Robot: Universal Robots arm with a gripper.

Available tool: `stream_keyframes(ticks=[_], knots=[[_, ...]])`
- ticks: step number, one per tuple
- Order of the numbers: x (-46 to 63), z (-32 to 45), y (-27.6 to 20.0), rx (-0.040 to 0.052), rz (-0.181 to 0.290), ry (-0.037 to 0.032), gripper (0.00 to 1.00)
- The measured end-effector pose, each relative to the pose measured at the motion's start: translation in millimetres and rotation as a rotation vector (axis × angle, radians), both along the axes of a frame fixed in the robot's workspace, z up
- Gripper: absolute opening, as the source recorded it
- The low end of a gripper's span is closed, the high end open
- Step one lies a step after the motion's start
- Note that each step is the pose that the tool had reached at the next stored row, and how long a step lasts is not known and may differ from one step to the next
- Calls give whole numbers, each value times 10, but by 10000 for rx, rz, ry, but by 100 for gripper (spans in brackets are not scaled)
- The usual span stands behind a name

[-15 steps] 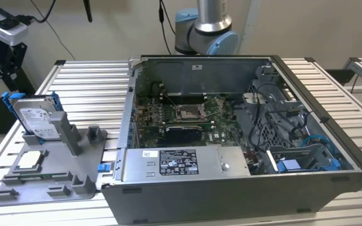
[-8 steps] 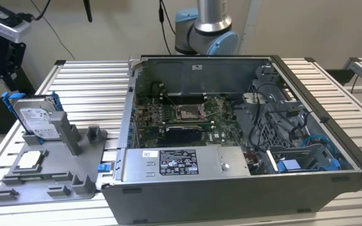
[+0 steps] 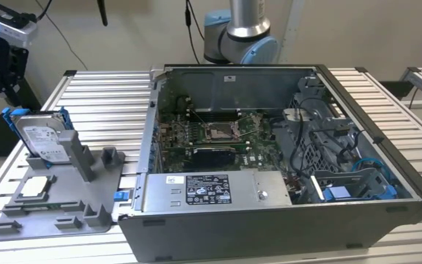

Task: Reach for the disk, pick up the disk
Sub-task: 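Pick up the disk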

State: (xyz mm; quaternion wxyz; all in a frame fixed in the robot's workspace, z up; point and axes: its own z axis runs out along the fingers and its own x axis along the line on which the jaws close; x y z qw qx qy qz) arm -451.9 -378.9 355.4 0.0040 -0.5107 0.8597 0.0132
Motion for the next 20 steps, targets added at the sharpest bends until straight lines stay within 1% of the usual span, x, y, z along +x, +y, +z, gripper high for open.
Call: stream_keyframes(ticks=[7, 11, 13, 20], knots=[[0, -6, 0, -63, 1274, -54, 0], [0, -15, 0, -115, 1955, -101, 0], [0, -19, 1, -125, 2281, -117, 0], [0, -32, 26, -127, 3050, -152, 0]])
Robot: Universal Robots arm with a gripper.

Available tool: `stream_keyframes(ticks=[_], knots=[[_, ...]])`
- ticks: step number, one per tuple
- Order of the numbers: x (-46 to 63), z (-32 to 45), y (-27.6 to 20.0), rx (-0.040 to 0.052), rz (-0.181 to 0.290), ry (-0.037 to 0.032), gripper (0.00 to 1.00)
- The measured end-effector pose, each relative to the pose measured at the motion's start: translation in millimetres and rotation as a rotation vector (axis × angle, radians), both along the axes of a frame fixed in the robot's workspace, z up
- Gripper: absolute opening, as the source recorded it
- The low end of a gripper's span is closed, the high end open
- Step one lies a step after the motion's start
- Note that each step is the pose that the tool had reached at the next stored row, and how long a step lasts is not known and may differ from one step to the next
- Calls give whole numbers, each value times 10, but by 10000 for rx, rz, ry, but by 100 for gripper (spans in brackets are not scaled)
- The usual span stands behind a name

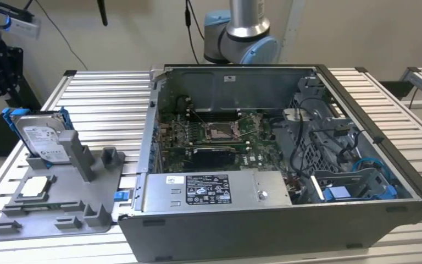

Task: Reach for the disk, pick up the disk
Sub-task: 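Pick up the disk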

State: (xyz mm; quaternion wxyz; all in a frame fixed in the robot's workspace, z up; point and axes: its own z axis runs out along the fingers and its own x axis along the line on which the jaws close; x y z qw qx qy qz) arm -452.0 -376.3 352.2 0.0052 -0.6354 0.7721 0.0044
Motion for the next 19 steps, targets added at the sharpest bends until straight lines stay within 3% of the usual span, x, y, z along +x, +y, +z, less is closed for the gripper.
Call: stream_keyframes(ticks=[10, 19], knots=[[0, -16, 30, -1, 1138, -6, 0], [0, -17, 31, 0, 1188, -1, 0]])
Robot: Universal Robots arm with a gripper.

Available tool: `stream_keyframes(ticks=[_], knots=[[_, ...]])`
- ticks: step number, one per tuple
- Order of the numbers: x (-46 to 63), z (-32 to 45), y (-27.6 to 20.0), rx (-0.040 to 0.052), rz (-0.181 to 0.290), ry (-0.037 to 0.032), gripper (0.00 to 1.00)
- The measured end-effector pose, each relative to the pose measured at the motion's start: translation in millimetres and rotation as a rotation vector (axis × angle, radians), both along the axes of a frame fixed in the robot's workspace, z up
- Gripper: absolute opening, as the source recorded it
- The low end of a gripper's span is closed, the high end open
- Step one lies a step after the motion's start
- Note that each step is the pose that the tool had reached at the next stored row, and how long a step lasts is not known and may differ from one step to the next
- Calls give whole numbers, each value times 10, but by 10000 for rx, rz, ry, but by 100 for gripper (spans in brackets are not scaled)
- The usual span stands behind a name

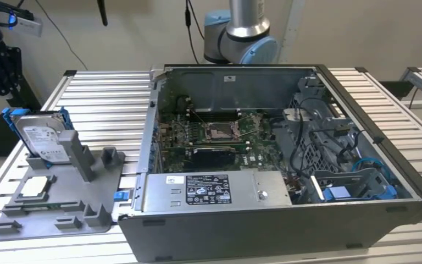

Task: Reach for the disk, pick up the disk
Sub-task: 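Pick up the disk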

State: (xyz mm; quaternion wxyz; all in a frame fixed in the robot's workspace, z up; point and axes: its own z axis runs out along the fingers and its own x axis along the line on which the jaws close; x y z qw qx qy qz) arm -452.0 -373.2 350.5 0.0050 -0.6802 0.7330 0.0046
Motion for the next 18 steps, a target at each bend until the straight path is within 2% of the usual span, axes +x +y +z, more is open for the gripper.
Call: stream_keyframes(ticks=[1, 2, 18], knots=[[0, 0, 0, -1, 1, 1, 0], [0, 0, 0, 0, 0, 0, 100], [1, -3, 0, 0, 8, 0, 100]])
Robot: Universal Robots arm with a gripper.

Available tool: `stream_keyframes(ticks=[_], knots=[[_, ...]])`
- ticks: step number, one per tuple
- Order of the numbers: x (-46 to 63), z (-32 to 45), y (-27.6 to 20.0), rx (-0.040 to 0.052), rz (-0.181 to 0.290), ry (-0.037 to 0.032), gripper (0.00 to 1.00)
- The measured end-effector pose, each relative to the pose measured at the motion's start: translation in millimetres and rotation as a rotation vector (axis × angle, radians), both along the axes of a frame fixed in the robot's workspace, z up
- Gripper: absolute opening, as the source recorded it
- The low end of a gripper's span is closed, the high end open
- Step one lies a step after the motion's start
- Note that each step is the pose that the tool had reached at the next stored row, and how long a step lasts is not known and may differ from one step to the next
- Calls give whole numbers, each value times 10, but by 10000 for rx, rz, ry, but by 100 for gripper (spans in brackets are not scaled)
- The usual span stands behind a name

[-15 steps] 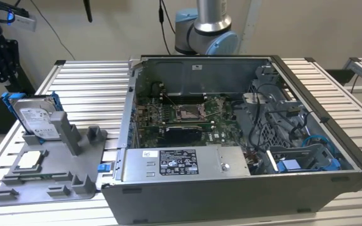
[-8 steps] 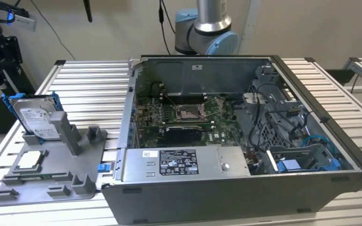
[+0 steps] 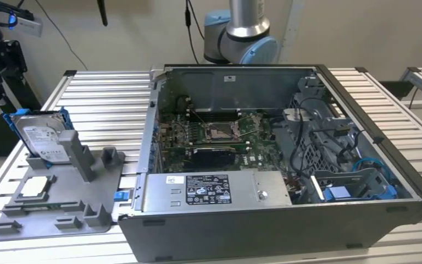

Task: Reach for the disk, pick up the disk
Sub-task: 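Pick up the disk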

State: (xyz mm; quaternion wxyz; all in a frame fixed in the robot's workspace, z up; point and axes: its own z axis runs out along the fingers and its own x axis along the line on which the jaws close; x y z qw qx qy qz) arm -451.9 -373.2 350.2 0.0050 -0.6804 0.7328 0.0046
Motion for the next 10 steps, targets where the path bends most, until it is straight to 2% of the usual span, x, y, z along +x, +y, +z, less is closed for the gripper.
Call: stream_keyframes(ticks=[4, 10], knots=[[-8, -51, 0, 1, 189, -57, 100], [-20, -161, 0, 1, 496, -74, 100]])
